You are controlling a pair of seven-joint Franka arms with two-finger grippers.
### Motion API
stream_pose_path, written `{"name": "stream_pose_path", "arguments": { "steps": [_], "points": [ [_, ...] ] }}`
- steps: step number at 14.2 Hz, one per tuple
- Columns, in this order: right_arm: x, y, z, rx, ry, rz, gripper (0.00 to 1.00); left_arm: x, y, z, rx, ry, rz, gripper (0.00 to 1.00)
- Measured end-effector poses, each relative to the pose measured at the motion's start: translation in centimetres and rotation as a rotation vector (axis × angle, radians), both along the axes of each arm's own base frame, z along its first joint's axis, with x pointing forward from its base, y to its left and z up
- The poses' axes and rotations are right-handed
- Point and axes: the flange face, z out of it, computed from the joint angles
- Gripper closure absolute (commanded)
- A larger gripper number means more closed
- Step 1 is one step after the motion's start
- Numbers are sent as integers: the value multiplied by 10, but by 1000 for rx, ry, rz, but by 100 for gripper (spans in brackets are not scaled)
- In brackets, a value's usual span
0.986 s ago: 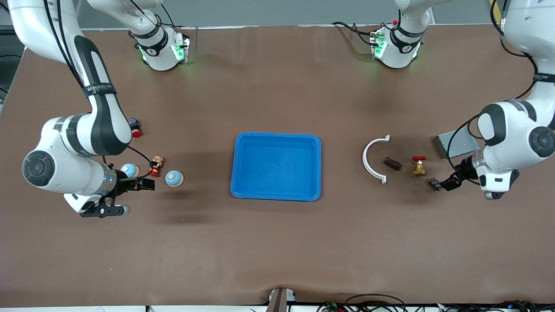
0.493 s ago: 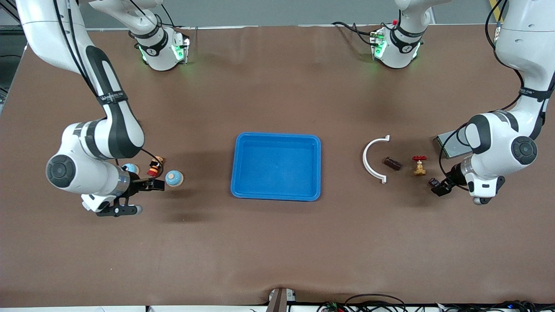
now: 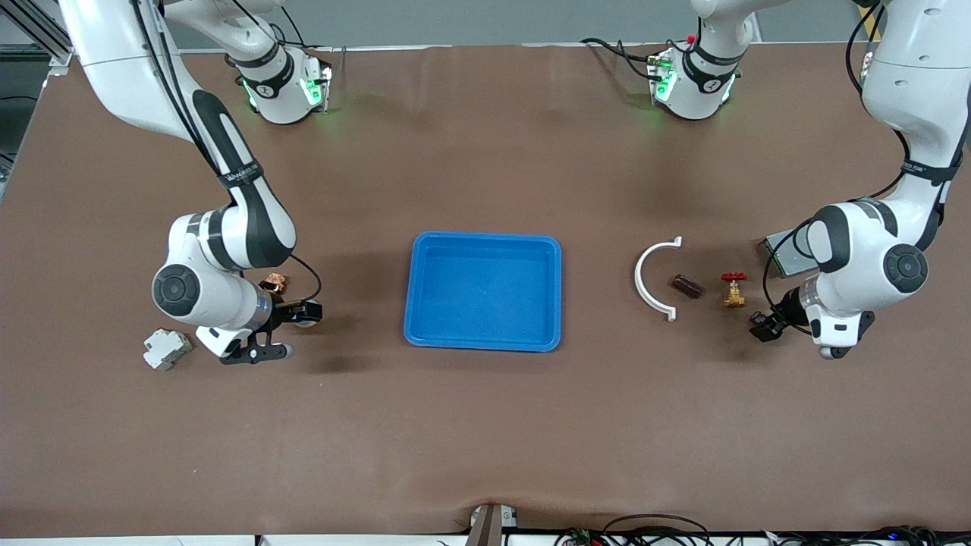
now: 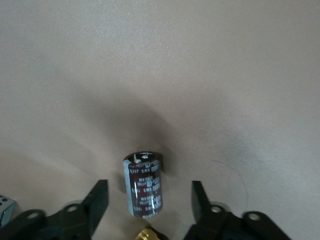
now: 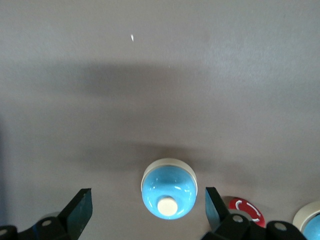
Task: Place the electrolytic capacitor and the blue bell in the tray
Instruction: 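Close the right gripper on the bell while the left gripper grasps the capacitor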
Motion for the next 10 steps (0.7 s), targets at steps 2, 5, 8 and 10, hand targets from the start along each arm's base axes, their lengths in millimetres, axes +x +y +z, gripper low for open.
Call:
{"name": "stream_pose_path", "arguments": {
  "steps": [2,5,8,10],
  "points": [
    [-5,-2,-5,-10,11,7,0,-1,0,-4,2,5,-4,41],
    [-10,-4,-13,-22,11,16,0,-1,0,-6,2,8,-4,79],
    [-17,-4,-25,-23,-13,20,0,0,-1,-5,1,6,1,100],
    [-22,-3,-30,-24,-12,23,0,1,-5,-4,-1,7,31,100]
  ]
}}
